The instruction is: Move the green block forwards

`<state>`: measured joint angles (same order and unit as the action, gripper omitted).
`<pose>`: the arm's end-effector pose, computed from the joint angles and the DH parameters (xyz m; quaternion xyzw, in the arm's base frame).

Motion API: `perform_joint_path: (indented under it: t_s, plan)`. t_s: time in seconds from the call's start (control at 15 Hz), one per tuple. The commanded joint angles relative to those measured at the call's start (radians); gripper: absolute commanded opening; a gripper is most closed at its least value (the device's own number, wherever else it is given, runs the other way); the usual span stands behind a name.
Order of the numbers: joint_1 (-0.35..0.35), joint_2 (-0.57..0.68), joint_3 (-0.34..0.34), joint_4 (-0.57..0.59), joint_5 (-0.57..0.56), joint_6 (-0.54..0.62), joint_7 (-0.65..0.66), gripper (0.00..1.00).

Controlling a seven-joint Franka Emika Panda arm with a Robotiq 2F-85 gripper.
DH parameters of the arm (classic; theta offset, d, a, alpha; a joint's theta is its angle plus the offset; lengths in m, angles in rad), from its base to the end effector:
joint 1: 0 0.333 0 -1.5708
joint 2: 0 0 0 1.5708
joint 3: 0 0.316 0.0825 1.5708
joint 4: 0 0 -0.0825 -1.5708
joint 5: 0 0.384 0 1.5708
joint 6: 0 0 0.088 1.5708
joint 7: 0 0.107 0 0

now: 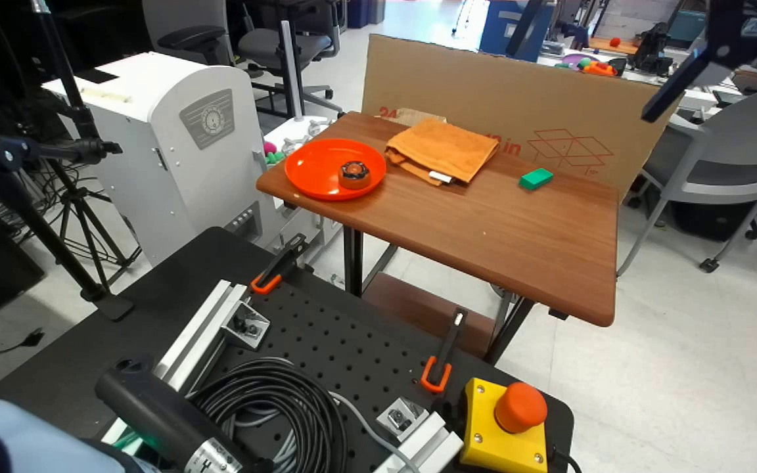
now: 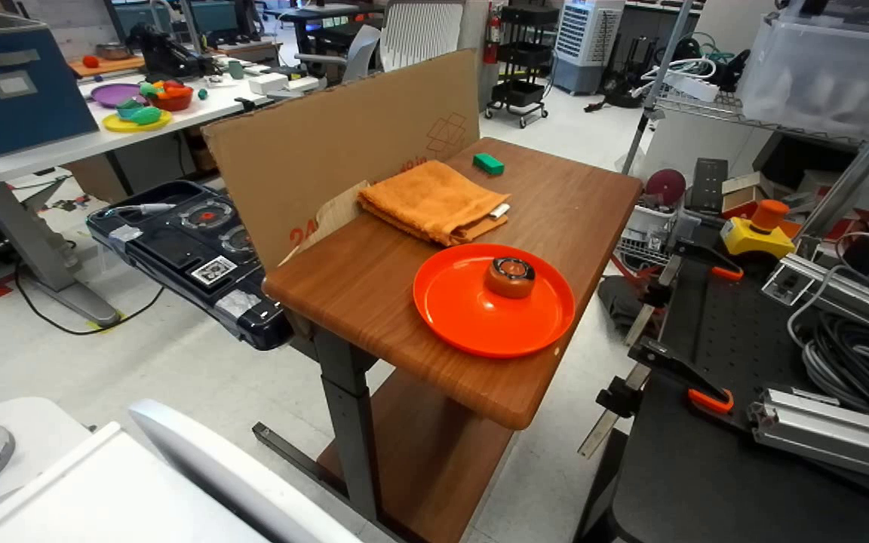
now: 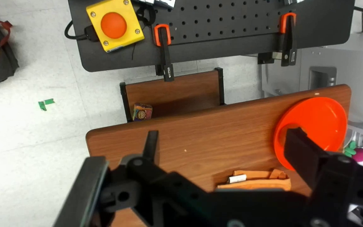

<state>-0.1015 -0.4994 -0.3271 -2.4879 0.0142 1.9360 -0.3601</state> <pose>0.3546 -0.1645 0.4481 -0.9957 0.0153 0.0043 0.0916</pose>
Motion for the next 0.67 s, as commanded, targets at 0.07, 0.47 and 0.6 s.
perform_joint_path:
  t_s: [0.07, 0.47, 0.6]
  plan:
    - [0.013, 0.161, 0.042, 0.108, 0.071, 0.105, 0.041, 1.0]
    - [-0.001, 0.457, 0.1, 0.343, 0.109, 0.205, 0.177, 1.0]
    - [-0.008, 0.567, 0.116, 0.432, 0.097, 0.204, 0.223, 1.0]
